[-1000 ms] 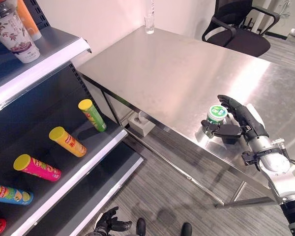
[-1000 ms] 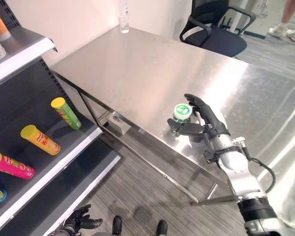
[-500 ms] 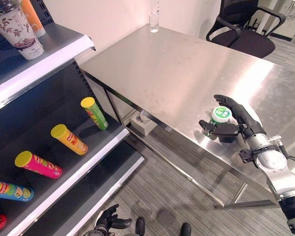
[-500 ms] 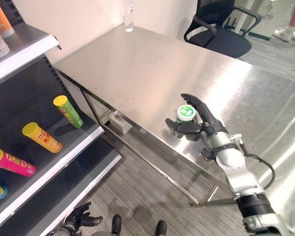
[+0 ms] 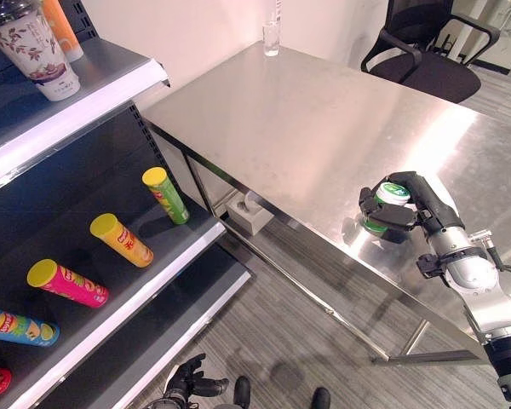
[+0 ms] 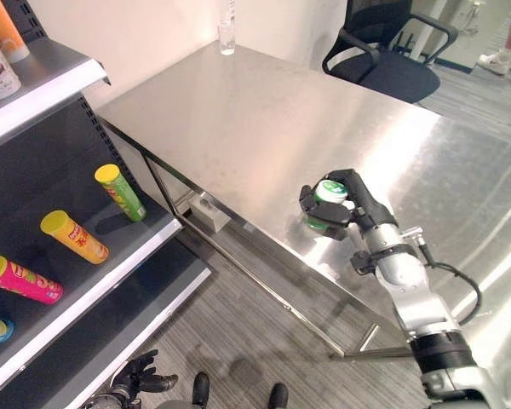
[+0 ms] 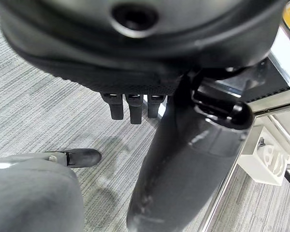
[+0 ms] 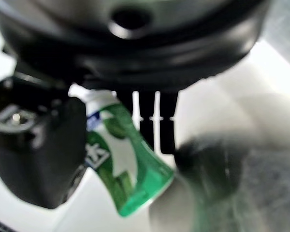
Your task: Put the goods on the table back onto the shelves and tidy them up.
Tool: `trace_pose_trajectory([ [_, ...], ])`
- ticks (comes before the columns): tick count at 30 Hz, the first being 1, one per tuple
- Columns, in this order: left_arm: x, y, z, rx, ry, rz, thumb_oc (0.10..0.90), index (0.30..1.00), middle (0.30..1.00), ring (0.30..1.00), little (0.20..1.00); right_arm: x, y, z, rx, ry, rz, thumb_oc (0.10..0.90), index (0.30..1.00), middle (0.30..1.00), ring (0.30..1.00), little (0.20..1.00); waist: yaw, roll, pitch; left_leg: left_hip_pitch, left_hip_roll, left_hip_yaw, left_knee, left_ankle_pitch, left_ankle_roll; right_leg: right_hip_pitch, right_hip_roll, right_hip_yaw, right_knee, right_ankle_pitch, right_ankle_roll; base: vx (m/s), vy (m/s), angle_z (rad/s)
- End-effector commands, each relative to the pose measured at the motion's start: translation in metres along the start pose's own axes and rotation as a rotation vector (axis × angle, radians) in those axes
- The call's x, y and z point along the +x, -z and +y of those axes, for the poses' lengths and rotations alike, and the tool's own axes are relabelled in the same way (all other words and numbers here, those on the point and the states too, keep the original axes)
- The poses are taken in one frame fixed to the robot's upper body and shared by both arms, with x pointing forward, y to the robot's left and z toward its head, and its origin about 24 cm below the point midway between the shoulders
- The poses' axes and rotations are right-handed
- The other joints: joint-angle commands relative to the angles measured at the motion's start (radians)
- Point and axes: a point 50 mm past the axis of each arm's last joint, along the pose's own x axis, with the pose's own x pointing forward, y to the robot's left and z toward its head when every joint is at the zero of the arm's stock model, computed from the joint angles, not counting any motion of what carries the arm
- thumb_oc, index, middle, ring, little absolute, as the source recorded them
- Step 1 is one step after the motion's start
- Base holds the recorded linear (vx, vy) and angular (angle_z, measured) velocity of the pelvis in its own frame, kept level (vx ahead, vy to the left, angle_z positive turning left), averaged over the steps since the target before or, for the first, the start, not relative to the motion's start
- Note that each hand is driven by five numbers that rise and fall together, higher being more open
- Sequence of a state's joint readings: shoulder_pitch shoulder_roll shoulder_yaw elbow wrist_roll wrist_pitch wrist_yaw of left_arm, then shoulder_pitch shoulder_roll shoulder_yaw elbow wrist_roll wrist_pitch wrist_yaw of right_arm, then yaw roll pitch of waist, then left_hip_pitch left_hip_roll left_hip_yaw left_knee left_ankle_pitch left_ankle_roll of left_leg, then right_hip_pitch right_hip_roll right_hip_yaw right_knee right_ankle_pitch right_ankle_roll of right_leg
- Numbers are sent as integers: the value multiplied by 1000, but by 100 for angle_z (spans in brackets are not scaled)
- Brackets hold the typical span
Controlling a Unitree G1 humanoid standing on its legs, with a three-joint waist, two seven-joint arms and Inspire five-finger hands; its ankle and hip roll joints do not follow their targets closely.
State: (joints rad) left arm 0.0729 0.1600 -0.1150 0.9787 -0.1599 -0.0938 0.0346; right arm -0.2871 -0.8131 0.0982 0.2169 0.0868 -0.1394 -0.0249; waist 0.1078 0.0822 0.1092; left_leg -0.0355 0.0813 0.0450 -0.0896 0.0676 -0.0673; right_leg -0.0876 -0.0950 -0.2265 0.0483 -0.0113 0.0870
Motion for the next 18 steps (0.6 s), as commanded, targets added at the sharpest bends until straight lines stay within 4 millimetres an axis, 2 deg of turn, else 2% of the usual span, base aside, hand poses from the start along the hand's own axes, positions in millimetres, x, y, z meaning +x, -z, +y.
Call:
trace_pose_trajectory([
  [1, 5, -31, 19, 44, -51, -120, 800, 900, 900, 900, 900, 5, -45, -17, -25, 73, -222, 400, 300, 300, 300, 300, 34, -75, -40, 87, -10, 86, 10, -114, -48, 1, -90, 95, 21, -44, 153, -34, -19, 7],
  [2, 5, -31, 22, 42, -57, -122, 800, 900, 900, 900, 900, 5, -62, -25, -56, 95, -295, 400, 300, 300, 300, 300, 33, -75, -42, 88, -9, 86, 9, -113, -49, 1, -89, 95, 21, -45, 154, -27, -15, 5],
  [3, 5, -31, 21, 42, -56, -122, 800, 900, 900, 900, 900, 5, -62, -25, -57, 95, -294, 400, 300, 300, 300, 300, 33, -75, -41, 88, -9, 86, 9, -113, -49, 1, -89, 95, 22, -45, 154, -31, -17, 4],
  [5, 5, -32, 22, 42, -57, -128, 800, 900, 900, 900, 900, 4, -81, -34, -78, 121, -380, 400, 300, 300, 300, 300, 32, -78, -43, 88, -7, 84, 7, -112, -50, 0, -89, 99, 25, -47, 155, -23, -24, 1],
  [6, 5, -33, 23, 39, -60, -136, 800, 900, 900, 900, 900, 3, -101, -41, -103, 144, -471, 400, 300, 300, 300, 300, 33, -81, -46, 88, -5, 84, 6, -112, -51, 0, -86, 104, 25, -50, 154, -65, -61, 3],
  [8, 5, -34, 26, 34, -69, -139, 800, 900, 900, 900, 900, 0, -125, -46, -114, 164, -581, 400, 300, 300, 300, 300, 34, -84, -45, 88, 1, 84, 7, -108, -51, -9, -80, 114, 44, -59, 149, -102, -89, 5],
  [9, 4, -35, 28, 36, -73, -144, 800, 900, 900, 900, 900, -3, -137, -50, -123, 176, -634, 400, 300, 300, 300, 300, 31, -86, -40, 83, 8, 77, 9, -106, -49, -15, -58, 153, 73, -84, 139, -93, -82, 5],
  [10, 4, -36, 28, 36, -73, -144, 800, 900, 900, 900, 900, -3, -137, -50, -123, 176, -634, 400, 300, 300, 300, 300, 31, -86, -39, 83, 8, 78, 9, -106, -50, -16, -58, 154, 75, -86, 139, -113, -117, 14],
  [11, 4, -36, 31, 46, -73, -143, 800, 900, 900, 900, 900, -5, -145, -56, -138, 203, -670, 400, 300, 300, 300, 300, 26, -89, -33, 73, 19, 65, 13, -102, -50, -19, -24, 210, 94, -112, 127, -75, -109, 25],
  [13, 4, -35, 34, 54, -69, -140, 800, 900, 900, 900, 900, -8, -156, -60, -146, 210, -720, 400, 300, 300, 300, 300, 33, -95, -29, 60, 33, 52, 27, -103, -56, -17, 17, 258, 117, -147, 110, -84, -234, 56],
  [14, 3, -31, 36, 44, -74, -127, 800, 900, 900, 900, 900, -11, -173, -61, -141, 193, -797, 400, 300, 300, 300, 300, 56, -103, -43, 56, 56, 23, 25, -87, -74, 16, 44, 255, 106, -166, 99, -53, -256, 57],
  [16, 3, -31, 36, 44, -74, -127, 800, 900, 900, 900, 900, -11, -173, -61, -141, 192, -797, 400, 300, 300, 300, 300, 54, -103, -42, 56, 56, 21, 25, -87, -75, 17, 45, 253, 106, -166, 99, -26, -146, 33],
  [18, 2, -28, 39, 41, -77, -118, 800, 900, 900, 900, 900, -13, -184, -65, -151, 196, -844, 400, 300, 300, 300, 300, 62, -109, -43, 37, 79, -10, 37, -74, -87, 41, 74, 249, 104, -186, 89, -83, -327, 63],
])
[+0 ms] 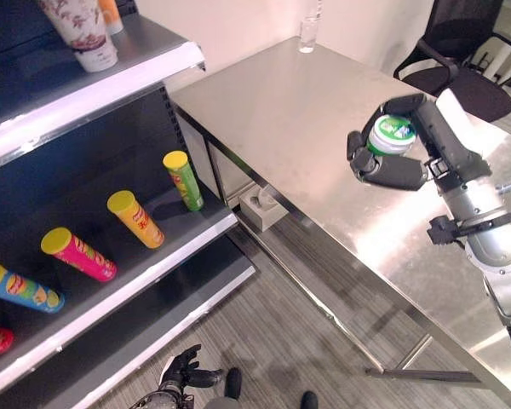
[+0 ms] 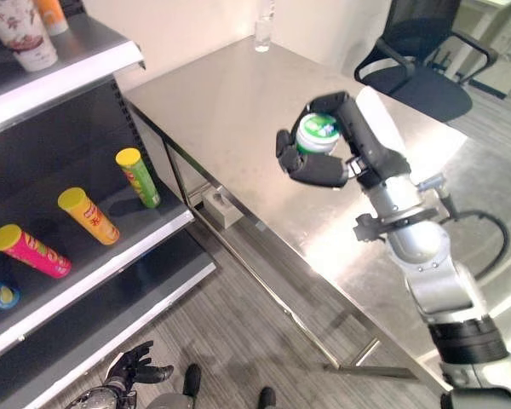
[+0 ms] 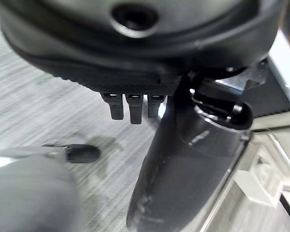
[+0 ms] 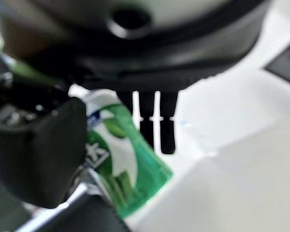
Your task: Put the goods on the table back onto the shelves and tidy them up.
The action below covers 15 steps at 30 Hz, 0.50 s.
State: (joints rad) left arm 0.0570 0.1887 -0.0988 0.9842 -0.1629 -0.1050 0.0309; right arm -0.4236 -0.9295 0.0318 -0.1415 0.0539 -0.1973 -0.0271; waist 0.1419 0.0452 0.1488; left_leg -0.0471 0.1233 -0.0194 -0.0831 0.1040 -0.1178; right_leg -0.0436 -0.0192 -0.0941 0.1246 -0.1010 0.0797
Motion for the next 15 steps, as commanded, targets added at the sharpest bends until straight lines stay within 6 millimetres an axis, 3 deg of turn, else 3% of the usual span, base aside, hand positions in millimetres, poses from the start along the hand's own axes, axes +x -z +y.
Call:
trace_pose_trajectory([
  [1, -2, -7, 33, 50, -55, -48, 800, 900, 900, 900, 900, 26, -75, -39, -28, 105, -396, 400, 300, 300, 300, 300, 53, -76, -89, 27, 80, 2, 15, -72, -68, 41, 49, 86, 17, -131, 73, -107, -388, 83],
  [5, -2, -6, 39, 60, -67, -37, 800, 900, 900, 900, 900, 34, -88, -46, -44, 104, -452, 400, 300, 300, 300, 300, 55, -77, -74, -14, 100, -27, 12, -43, -85, 55, 75, 46, 31, -160, 57, -98, -214, 88],
  [6, -2, -8, 40, 67, -71, -41, 800, 900, 900, 900, 900, 37, -91, -48, -38, 100, -461, 400, 300, 300, 300, 300, 37, -88, -62, -32, 106, 68, 38, -71, -75, 52, 66, 6, 67, -179, 51, -103, -108, 79],
  [7, -2, -8, 40, 66, -71, -42, 800, 900, 900, 900, 900, 37, -91, -48, -38, 100, -462, 400, 300, 300, 300, 300, 37, -86, -63, -37, 108, 67, 40, -69, -75, 49, 68, 5, 66, -176, 51, -99, -63, 99],
  [8, -2, -8, 42, 75, -74, -38, 800, 900, 900, 900, 900, 40, -93, -48, -44, 98, -467, 400, 300, 300, 300, 300, 31, -93, -62, -37, 121, 153, 77, -86, -65, 42, 55, -24, 87, -174, 49, -77, -11, 102],
  [9, -3, -7, 45, 79, -77, -33, 800, 900, 900, 900, 900, 41, -96, -48, -53, 95, -474, 400, 300, 300, 300, 300, 32, -97, -65, -32, 126, 187, 110, -83, -63, 35, 47, -46, 94, -163, 48, -70, -10, 88],
  [10, -3, -7, 45, 77, -77, -33, 800, 900, 900, 900, 900, 42, -96, -48, -53, 95, -475, 400, 300, 300, 300, 300, 31, -97, -64, -33, 126, 187, 114, -86, -63, 35, 47, -45, 95, -164, 48, -109, 9, 60],
  [12, -3, -4, 45, 85, -80, -19, 800, 900, 900, 900, 900, 45, -103, -48, -69, 85, -506, 400, 300, 300, 300, 300, 41, -122, -65, -5, 106, 187, 205, -145, -61, 25, -7, -97, 94, -137, 54, -135, 21, 40],
  [15, -2, -5, 45, 100, -80, -20, 800, 900, 900, 900, 900, 49, -102, -50, -65, 82, -496, 400, 300, 300, 300, 300, 31, -124, -83, 40, 108, 204, 207, -172, -57, 20, -32, -146, 68, -125, 58, -77, 38, 65],
])
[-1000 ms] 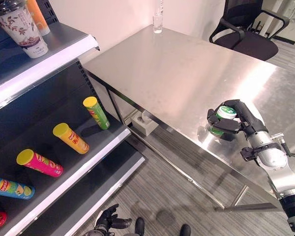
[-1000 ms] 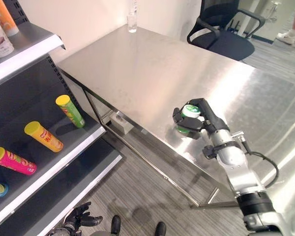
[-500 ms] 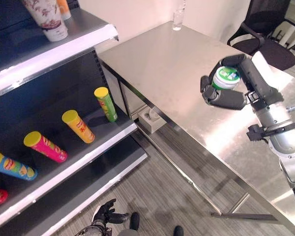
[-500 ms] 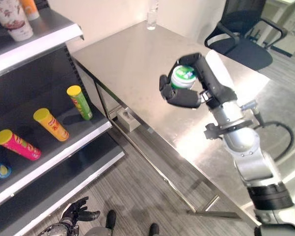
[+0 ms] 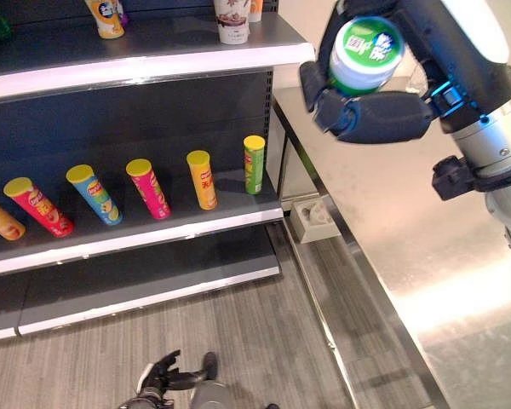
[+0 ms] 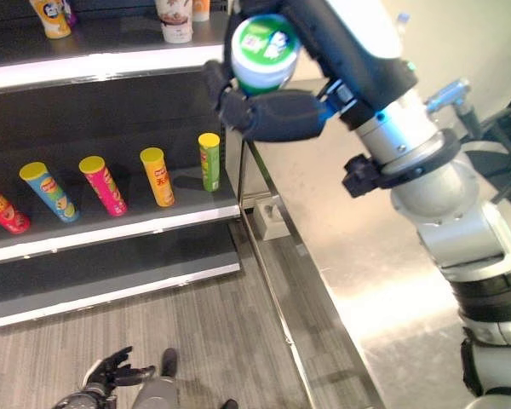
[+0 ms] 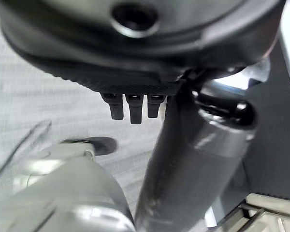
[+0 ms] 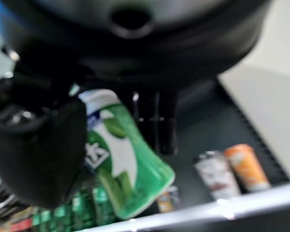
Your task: Put the goods on the table back onto the shelves and tidy them up.
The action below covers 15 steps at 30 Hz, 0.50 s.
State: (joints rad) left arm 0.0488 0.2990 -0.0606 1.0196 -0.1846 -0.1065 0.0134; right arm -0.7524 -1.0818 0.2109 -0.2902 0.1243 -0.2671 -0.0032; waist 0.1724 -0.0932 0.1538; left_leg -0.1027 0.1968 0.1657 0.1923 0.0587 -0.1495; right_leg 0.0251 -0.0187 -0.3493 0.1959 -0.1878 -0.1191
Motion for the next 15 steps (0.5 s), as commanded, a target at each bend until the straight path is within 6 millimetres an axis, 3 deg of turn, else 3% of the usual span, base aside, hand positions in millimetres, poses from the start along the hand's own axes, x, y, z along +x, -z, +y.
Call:
trace_pose_trajectory([
  [1, 0, -4, -3, 83, 25, -41, 800, 900, 900, 900, 900, 11, -4, -36, -24, 169, -48, 400, 300, 300, 300, 300, -3, 19, -97, 103, 30, 21, -71, -116, -24, -48, -36, 94, -13, -29, 260, -9, 112, 61],
  [3, -1, -2, -5, 104, 33, -36, 800, 900, 900, 900, 900, 11, -2, -33, -8, 178, -47, 400, 300, 300, 300, 300, -7, 42, -128, 140, 19, 55, -175, -98, -33, -46, -40, 68, -53, 5, 279, 12, 192, 70],
  [6, -1, -3, -5, 113, 32, -41, 800, 900, 900, 900, 900, 12, 0, -32, -11, 176, -35, 400, 300, 300, 300, 300, -4, 45, -139, 152, 6, 52, -219, -87, -36, -41, -52, 52, -77, 30, 294, 17, 152, 36],
  [15, 0, -7, 6, 111, -3, -52, 800, 900, 900, 900, 900, 25, 13, -24, 33, 182, 3, 400, 300, 300, 300, 300, 44, 29, -133, 130, -39, 52, -252, -75, -10, -65, -99, 77, -120, 89, 333, -36, 144, 11],
])
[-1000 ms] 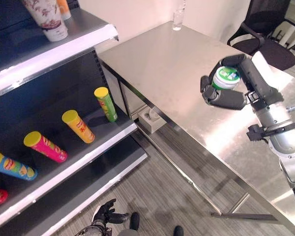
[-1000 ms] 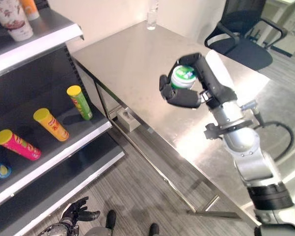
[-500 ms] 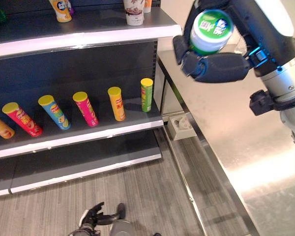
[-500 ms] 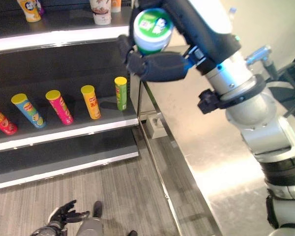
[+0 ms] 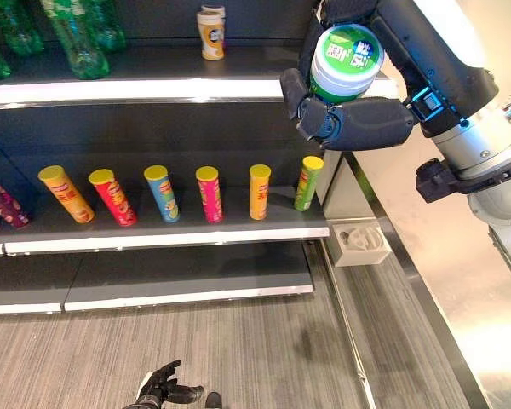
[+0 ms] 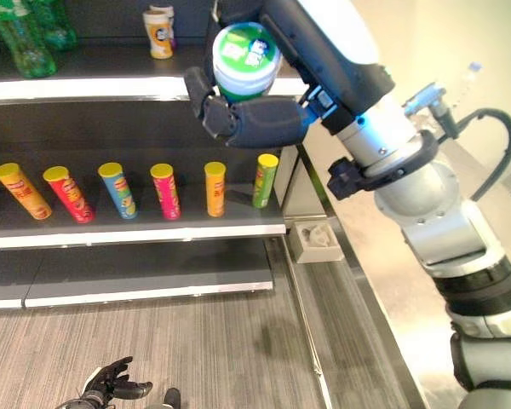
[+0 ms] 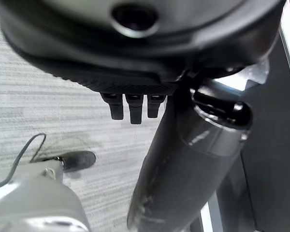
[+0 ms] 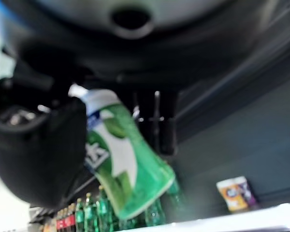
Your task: Put the goods on the table back onto the shelves and tidy them up.
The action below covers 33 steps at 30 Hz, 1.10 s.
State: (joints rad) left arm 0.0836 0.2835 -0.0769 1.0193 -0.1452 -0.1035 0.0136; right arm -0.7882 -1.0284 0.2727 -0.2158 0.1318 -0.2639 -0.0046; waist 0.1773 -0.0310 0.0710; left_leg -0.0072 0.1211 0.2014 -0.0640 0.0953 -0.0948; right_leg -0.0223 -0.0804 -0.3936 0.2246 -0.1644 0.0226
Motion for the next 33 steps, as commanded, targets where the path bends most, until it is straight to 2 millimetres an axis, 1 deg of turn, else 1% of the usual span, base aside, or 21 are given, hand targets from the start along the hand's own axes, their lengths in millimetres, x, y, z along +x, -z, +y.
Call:
trace_pose_trajectory([
  [1, 4, -23, 16, 70, -34, -90, 800, 900, 900, 900, 900, 23, -2, -36, -25, 185, -37, 400, 300, 300, 300, 300, 45, -39, -49, 29, 30, 13, 6, -112, -60, -21, -44, 124, -154, 74, 197, -43, 124, -14],
  [4, 4, -26, 18, 67, -45, -100, 800, 900, 900, 900, 900, 28, 3, -35, -17, 195, -19, 400, 300, 300, 300, 300, 60, -51, -40, 12, 13, 8, 11, -116, -49, -30, -65, 134, -164, 91, 212, -44, 114, -6],
  [5, 4, -26, 18, 67, -45, -100, 800, 900, 900, 900, 900, 28, 3, -35, -17, 195, -19, 400, 300, 300, 300, 300, 60, -51, -40, 12, 13, 8, 11, -116, -49, -30, -65, 134, -164, 91, 212, -42, 116, 7],
  [7, 5, -31, 21, 57, -56, -119, 800, 900, 900, 900, 900, 34, 12, -36, -24, 206, 27, 400, 300, 300, 300, 300, 79, -65, -33, -10, -16, -5, 26, -129, -30, -35, -101, 142, -167, 109, 229, -32, 150, 13],
  [10, 5, -33, 21, 56, -57, -124, 800, 900, 900, 900, 900, 35, 15, -36, -29, 211, 40, 400, 300, 300, 300, 300, 83, -66, -31, -17, -25, -10, 33, -136, -23, -39, -116, 142, -162, 112, 233, -13, 93, 10],
  [11, 5, -37, 22, 52, -61, -138, 800, 900, 900, 900, 900, 39, 20, -37, -44, 218, 65, 400, 300, 300, 300, 300, 89, -68, -24, -19, -40, -18, 37, -142, -14, -47, -142, 145, -146, 120, 237, -2, 94, 19],
  [13, 6, -42, 23, 56, -61, -152, 800, 900, 900, 900, 900, 38, 27, -41, -60, 236, 100, 400, 300, 300, 300, 300, 92, -69, -15, -23, -53, -37, 41, -145, -7, -54, -157, 160, -126, 126, 236, 8, 66, 21],
  [14, 7, -46, 23, 55, -64, -165, 800, 900, 900, 900, 900, 39, 29, -42, -69, 241, 116, 400, 300, 300, 300, 300, 89, -67, -7, -18, -54, -53, 41, -150, -6, -61, -151, 199, -106, 123, 236, 58, -12, 36],
  [15, 7, -50, 25, 51, -66, -177, 800, 900, 900, 900, 900, 39, 34, -47, -85, 240, 146, 400, 300, 300, 300, 300, 90, -66, -6, -19, -52, -74, 39, -152, -4, -71, -113, 281, -116, 114, 234, 58, -22, 63],
  [16, 7, -50, 25, 50, -65, -177, 800, 900, 900, 900, 900, 40, 34, -47, -85, 239, 145, 400, 300, 300, 300, 300, 92, -65, -5, -17, -51, -72, 40, -153, -4, -71, -112, 283, -116, 114, 234, 85, -27, 95],
  [17, 7, -50, 25, 42, -63, -182, 800, 900, 900, 900, 900, 41, 37, -49, -84, 245, 159, 400, 300, 300, 300, 300, 97, -64, -6, -15, -49, -83, 38, -154, -5, -79, -93, 323, -127, 109, 233, 88, -18, 82],
  [18, 7, -53, 25, 42, -60, -192, 800, 900, 900, 900, 900, 44, 38, -52, -86, 254, 164, 400, 300, 300, 300, 300, 102, -57, -3, -10, -44, -93, 37, -156, -9, -101, -72, 357, -136, 103, 231, 98, -8, 53],
  [19, 8, -57, 25, 53, -54, -202, 800, 900, 900, 900, 900, 44, 40, -54, -90, 261, 175, 400, 300, 300, 300, 300, 98, -55, 5, -10, -45, -107, 39, -157, -11, -124, -58, 375, -147, 97, 227, 66, -29, 16],
  [20, 9, -59, 23, 71, -51, -201, 800, 900, 900, 900, 900, 39, 46, -50, -68, 262, 197, 400, 300, 300, 300, 300, 94, -53, 17, -12, -51, -127, 42, -161, -8, -129, -47, 395, -165, 90, 220, 56, -25, 8],
  [21, 8, -59, 26, 81, -51, -200, 800, 900, 900, 900, 900, 41, 45, -58, -112, 259, 208, 400, 300, 300, 300, 300, 86, -56, 23, -13, -57, -151, 51, -167, -13, -107, -51, 403, -182, 90, 230, 44, -35, 46],
  [22, 8, -59, 26, 81, -51, -200, 800, 900, 900, 900, 900, 41, 45, -58, -112, 259, 208, 400, 300, 300, 300, 300, 86, -56, 23, -12, -57, -152, 51, -167, -13, -106, -51, 402, -182, 90, 230, 87, -17, 89],
  [24, 8, -55, 20, 81, -27, -191, 800, 900, 900, 900, 900, 39, 47, -59, -107, 258, 218, 400, 300, 300, 300, 300, 73, -64, 14, 0, -58, -161, 44, -171, -25, -85, -56, 390, -196, 108, 231, 111, -54, 76],
  [25, 8, -54, 14, 91, -7, -189, 800, 900, 900, 900, 900, 40, 46, -58, -107, 251, 217, 400, 300, 300, 300, 300, 56, -64, 1, 5, -49, -158, 36, -164, -33, -75, -49, 380, -201, 117, 235, 96, -67, 38],
  [26, 8, -54, 12, 94, 1, -191, 800, 900, 900, 900, 900, 40, 45, -57, -111, 246, 208, 400, 300, 300, 300, 300, 50, -63, -5, 6, -43, -157, 33, -161, -35, -71, -45, 378, -199, 115, 235, 65, -51, 52],
  [33, 8, -47, 7, 91, 10, -169, 800, 900, 900, 900, 900, 42, 36, -56, -100, 255, 165, 400, 300, 300, 300, 300, 49, -69, -21, 15, -27, -147, 25, -152, -34, -37, -37, 355, -198, 100, 222, 36, -34, 14],
])
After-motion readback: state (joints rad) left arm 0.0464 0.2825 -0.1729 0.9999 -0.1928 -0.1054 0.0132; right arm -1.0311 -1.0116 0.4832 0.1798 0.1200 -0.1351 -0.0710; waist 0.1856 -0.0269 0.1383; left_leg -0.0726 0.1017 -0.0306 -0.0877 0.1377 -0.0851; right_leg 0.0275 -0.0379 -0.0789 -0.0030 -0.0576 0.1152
